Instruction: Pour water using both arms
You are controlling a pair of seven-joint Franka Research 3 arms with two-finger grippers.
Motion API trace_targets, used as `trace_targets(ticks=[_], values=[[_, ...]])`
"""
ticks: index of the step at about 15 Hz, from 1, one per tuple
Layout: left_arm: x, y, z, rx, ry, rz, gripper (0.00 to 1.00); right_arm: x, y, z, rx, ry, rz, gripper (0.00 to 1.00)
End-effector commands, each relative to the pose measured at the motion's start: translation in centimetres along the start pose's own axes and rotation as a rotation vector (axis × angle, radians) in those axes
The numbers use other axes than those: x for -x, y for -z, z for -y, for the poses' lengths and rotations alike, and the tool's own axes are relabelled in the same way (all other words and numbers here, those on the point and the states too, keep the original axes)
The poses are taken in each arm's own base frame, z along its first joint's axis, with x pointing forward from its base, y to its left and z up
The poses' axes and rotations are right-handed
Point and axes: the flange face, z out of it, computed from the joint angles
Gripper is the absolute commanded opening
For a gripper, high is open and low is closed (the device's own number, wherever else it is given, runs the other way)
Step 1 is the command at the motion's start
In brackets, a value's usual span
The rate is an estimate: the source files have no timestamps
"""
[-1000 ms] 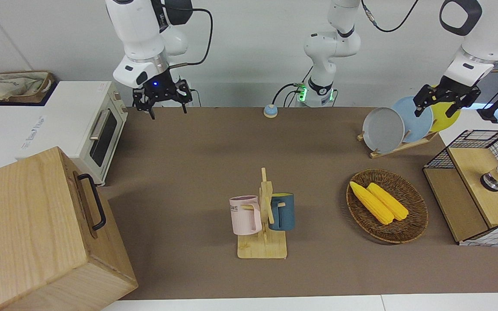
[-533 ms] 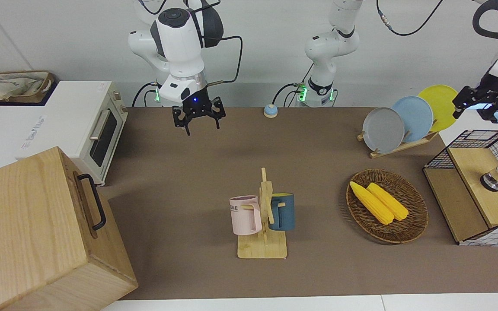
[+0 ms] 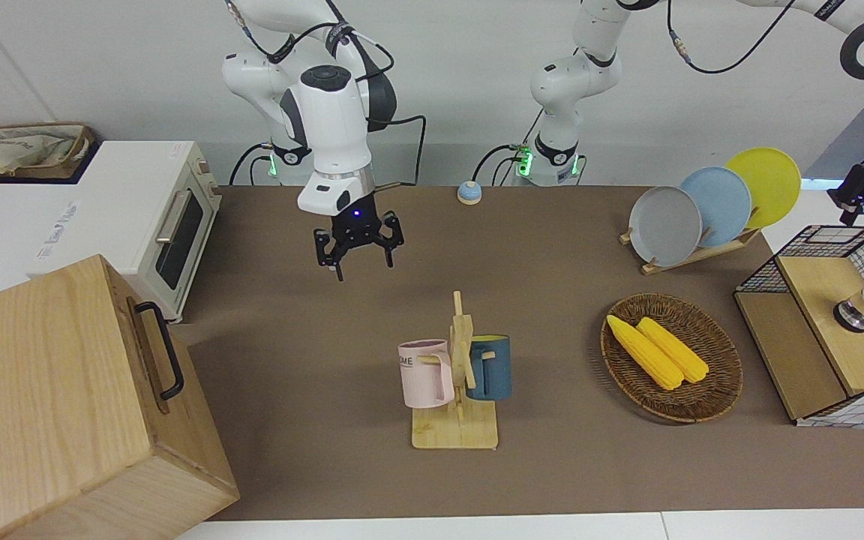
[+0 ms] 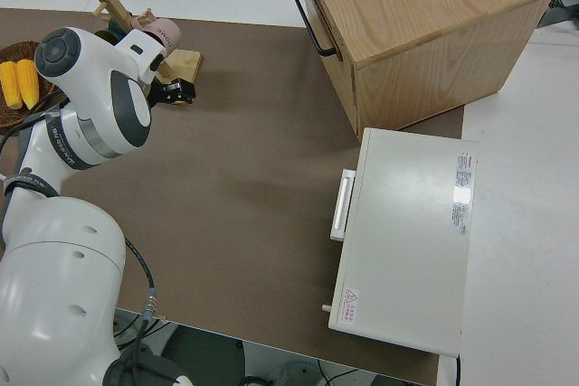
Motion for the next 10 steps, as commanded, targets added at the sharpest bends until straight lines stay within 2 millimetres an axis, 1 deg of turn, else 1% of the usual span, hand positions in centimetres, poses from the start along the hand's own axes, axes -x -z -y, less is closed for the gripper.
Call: trace_targets(ticks=[1, 2, 3, 4, 5, 6, 10], values=[[0.6, -2.1, 3.0, 0.039, -0.044, -0.087, 0.99, -2.4, -1.9, 0.9, 0.059, 0.133, -0.067, 0.99], [0.9, -2.8, 4.1, 0.03, -0.035, -0.113, 0.99, -3.1, -2.5, 0.8, 0.089, 0.174, -0.088, 0.99], [0.7, -3.7, 4.5, 0.038, -0.026, -0.15, 0.99, -3.9, -3.4, 0.8, 0.081, 0.182, -0.094, 0.99], [0.5, -4.7, 4.7, 0.03, -0.022, -0.189, 0.99, -5.4, -3.8, 1.7, 0.058, 0.189, -0.138, 0.99], [0.5, -5.4, 4.9, 0.026, 0.003, -0.235, 0.99, -6.6, -4.3, 1.8, 0.049, 0.191, -0.151, 0.985], [0.2, -6.6, 4.7, 0.036, 0.019, -0.257, 0.99, -7.2, -4.5, 1.5, 0.051, 0.191, -0.16, 0.983], [-0.8, -8.3, 3.6, 0.048, 0.053, -0.31, 0.99, -8.8, -5.1, 0.8, 0.057, 0.192, -0.183, 0.975]])
